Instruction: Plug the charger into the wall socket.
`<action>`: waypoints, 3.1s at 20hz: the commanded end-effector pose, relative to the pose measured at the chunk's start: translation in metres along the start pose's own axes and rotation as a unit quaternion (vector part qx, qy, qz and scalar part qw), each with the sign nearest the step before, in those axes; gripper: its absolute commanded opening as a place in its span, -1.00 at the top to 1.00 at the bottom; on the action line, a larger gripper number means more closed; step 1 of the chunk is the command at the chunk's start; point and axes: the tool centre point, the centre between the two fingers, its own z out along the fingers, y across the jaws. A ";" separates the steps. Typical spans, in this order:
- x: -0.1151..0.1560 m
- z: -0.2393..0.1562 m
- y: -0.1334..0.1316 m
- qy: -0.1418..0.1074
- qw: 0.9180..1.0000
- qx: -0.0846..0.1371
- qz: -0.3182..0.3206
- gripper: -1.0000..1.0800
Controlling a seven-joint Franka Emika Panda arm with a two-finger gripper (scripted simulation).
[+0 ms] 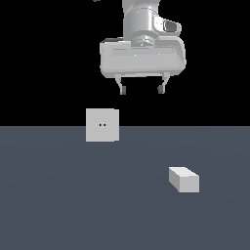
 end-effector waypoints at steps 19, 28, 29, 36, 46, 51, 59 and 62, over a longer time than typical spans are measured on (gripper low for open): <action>-0.039 0.037 0.016 0.025 1.000 0.005 -0.018 -0.92; -0.078 0.081 0.035 0.053 0.998 0.010 -0.037 -0.92; -0.081 0.085 0.037 0.055 0.998 0.010 -0.039 -0.92; -0.098 0.110 0.048 0.070 0.996 0.014 -0.050 -0.92; -0.105 0.123 0.053 0.076 0.995 0.017 -0.055 -0.92; -0.106 0.126 0.052 0.076 0.996 0.017 -0.054 -0.92; -0.107 0.157 0.051 0.076 0.995 0.017 -0.055 -0.92; -0.107 0.167 0.051 0.076 0.995 0.017 -0.055 -0.92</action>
